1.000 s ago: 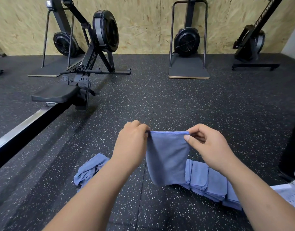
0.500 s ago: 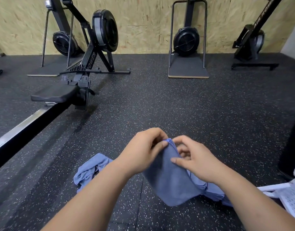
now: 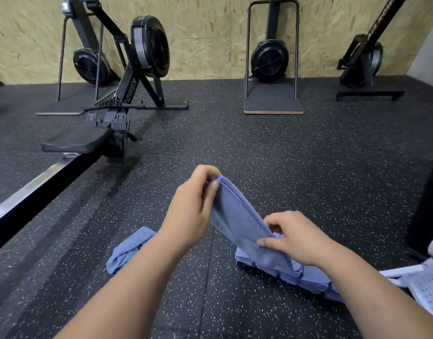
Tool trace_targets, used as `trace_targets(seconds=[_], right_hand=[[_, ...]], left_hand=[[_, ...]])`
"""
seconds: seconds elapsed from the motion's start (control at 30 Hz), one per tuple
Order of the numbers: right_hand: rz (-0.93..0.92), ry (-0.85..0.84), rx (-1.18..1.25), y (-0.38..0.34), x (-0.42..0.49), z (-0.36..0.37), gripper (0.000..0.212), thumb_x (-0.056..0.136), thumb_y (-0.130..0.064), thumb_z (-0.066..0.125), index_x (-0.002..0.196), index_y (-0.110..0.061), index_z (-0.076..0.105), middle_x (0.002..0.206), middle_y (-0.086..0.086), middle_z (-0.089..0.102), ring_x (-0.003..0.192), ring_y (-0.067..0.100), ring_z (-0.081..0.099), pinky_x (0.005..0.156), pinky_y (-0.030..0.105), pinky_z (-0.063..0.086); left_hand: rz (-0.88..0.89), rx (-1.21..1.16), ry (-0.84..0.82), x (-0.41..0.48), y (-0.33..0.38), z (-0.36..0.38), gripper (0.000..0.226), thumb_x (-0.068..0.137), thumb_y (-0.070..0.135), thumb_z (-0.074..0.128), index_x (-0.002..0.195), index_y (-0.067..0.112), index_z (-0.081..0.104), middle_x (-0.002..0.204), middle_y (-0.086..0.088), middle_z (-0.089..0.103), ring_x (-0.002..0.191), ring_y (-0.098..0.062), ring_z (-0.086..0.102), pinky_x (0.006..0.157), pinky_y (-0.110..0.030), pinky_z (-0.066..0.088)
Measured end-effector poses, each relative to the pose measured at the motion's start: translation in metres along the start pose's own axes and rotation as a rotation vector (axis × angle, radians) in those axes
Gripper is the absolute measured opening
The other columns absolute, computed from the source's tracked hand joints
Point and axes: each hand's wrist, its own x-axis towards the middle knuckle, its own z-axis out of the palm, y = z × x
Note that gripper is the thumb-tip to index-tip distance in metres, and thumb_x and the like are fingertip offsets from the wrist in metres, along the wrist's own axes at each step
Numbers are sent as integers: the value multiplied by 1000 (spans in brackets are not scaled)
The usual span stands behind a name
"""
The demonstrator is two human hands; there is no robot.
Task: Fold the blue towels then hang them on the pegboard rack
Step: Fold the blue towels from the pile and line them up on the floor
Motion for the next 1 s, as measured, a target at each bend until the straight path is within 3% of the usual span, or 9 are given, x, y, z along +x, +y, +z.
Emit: trace_targets(seconds=[0.27,0.37,0.47,0.53,0.6,0.67,0.87,0.93,1.0], right_hand=[[137,35,-12,18,-3,-19,27,76,-43,93,78,-34,67,76,-16,71,66,2,64,69,29,56],[164,54,-8,26,-2,-23,28,76,-45,93,78,-34,68,76,-12,71,65,4,62,71,33,57],[165,82,-12,28,-3,-27,26,77,-46,92,77,-32,70,77,-11,70,65,2,60,67,26,52],[154,122,14,25,-4,-30,25,81,-47,89,78,-32,70,75,-14,70,65,-1,61,63,21,46],[152,177,92,24,-3,-32,24,86,-47,84,81,-30,68,69,-13,70,55,0,56,60,26,44],[156,247,224,24,-2,-35,24,90,-43,81,85,-25,66,61,-8,67,49,7,46,58,31,40],[149,539,730,9,-1,-40,10,102,-31,70,99,-22,69,90,6,76,77,12,65,73,36,50],[157,629,707,6,3,-37,13,104,-36,66,98,-25,66,90,8,71,78,12,59,75,38,48],[170,695,610,6,4,-35,15,104,-40,63,95,-28,63,83,1,65,75,12,54,73,39,45]], left_hand=[[-236,-1,307,7,-20,-10,8,111,26,52,111,33,54,97,22,67,92,7,62,74,-6,39],[-334,20,348,9,-25,-13,7,111,28,50,111,35,50,96,21,67,88,10,60,69,-6,37],[-403,49,337,8,-28,-12,5,112,32,47,111,37,48,98,17,68,85,7,61,70,-22,40],[-440,65,334,8,-32,-11,3,112,34,45,112,37,46,100,13,69,88,-4,63,74,-34,40],[-475,80,338,8,-36,-11,3,112,36,43,114,36,45,100,10,70,90,-21,65,77,-39,42],[-505,95,344,8,-39,-12,5,112,37,42,116,35,45,102,7,69,91,-26,63,79,-40,42],[-543,6,399,10,-39,-9,8,112,36,43,117,31,48,102,14,66,92,-14,63,81,-35,38],[-552,-36,416,11,-37,-5,10,112,35,44,117,28,50,95,18,64,89,-1,60,80,-35,39],[-565,-88,435,11,-36,-2,11,111,35,46,116,27,51,88,14,65,84,-2,60,78,-36,41]])
